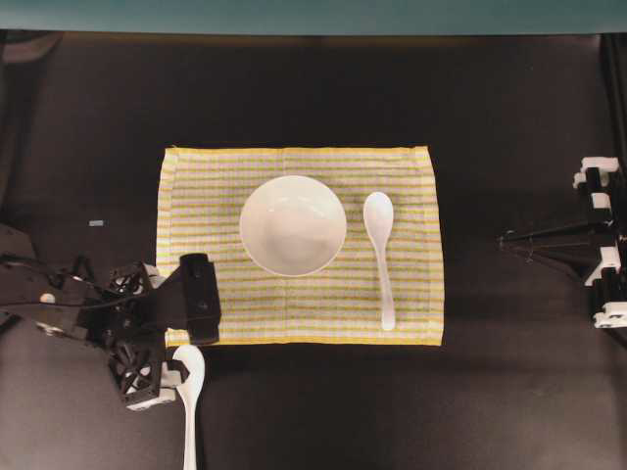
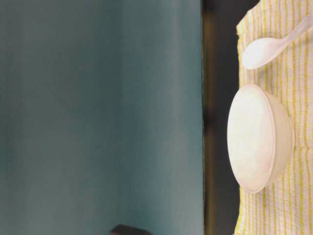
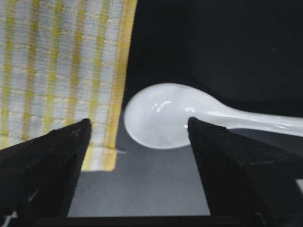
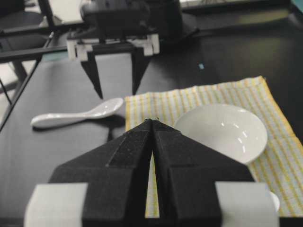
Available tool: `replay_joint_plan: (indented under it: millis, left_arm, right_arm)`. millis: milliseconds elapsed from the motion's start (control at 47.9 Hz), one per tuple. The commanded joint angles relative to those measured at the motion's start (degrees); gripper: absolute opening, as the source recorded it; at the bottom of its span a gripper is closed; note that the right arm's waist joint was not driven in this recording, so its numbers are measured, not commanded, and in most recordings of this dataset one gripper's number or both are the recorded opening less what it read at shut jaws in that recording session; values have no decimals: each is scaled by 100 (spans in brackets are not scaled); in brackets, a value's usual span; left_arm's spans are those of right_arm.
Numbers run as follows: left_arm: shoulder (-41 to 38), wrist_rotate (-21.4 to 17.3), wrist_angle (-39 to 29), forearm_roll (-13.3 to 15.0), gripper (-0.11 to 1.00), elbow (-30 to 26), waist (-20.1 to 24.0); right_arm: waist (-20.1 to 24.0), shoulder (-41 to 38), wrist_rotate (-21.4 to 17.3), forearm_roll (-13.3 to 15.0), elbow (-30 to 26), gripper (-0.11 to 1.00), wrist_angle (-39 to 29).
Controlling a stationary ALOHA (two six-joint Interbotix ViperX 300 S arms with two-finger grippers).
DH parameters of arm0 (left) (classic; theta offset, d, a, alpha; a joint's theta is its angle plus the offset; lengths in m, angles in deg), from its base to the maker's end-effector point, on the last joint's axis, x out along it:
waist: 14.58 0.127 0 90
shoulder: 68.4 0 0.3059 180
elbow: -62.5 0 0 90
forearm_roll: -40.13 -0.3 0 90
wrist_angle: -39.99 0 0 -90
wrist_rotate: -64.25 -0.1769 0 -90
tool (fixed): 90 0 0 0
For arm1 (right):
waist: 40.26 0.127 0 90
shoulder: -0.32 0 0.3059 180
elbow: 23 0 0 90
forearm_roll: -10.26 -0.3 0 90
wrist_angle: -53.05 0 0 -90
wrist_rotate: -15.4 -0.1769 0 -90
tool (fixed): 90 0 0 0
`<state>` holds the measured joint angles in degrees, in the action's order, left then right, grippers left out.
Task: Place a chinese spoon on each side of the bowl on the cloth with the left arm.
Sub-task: 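Move the left gripper down and grasp the left white spoon, then lift the spoon and carry it onto the cloth left of the bowl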
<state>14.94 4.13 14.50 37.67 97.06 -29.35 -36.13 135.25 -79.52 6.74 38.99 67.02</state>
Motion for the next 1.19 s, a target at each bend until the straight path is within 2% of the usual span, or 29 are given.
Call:
replay_joint_plan:
  millis: [0, 271, 376, 459, 522, 710, 814, 940, 1169]
  left_arm:
    - [-132, -9, 123, -9, 79, -35, -9]
    - [-281, 26, 369, -9, 78, -141, -44]
    - [-281, 26, 378, -9, 75, -158, -44]
    - [-281, 9, 378, -9, 65, -185, -44]
    - [-281, 0, 360, -9, 53, -202, -44]
    - [-272, -26, 334, -9, 8, -308, -44]
    - [-255, -62, 211, -9, 5, -387, -26]
    - [-114, -457, -255, -9, 5, -624, 53]
    - [510, -1863, -1257, -18, 5, -1213, 668]
  right_arm:
    - [0, -35, -35, -18, -35, 0, 53]
    - [0, -35, -44, -18, -35, 0, 53]
    - [0, -35, -44, -18, -35, 0, 53]
    - [0, -35, -44, -18, -35, 0, 53]
    - [0, -35, -44, -18, -26, 0, 53]
    - [9, -35, -44, -18, -18, 0, 62]
    - [0, -44, -44, -18, -18, 0, 53]
    - [0, -44, -44, -26, -18, 0, 62]
    - [0, -35, -44, -18, -9, 0, 53]
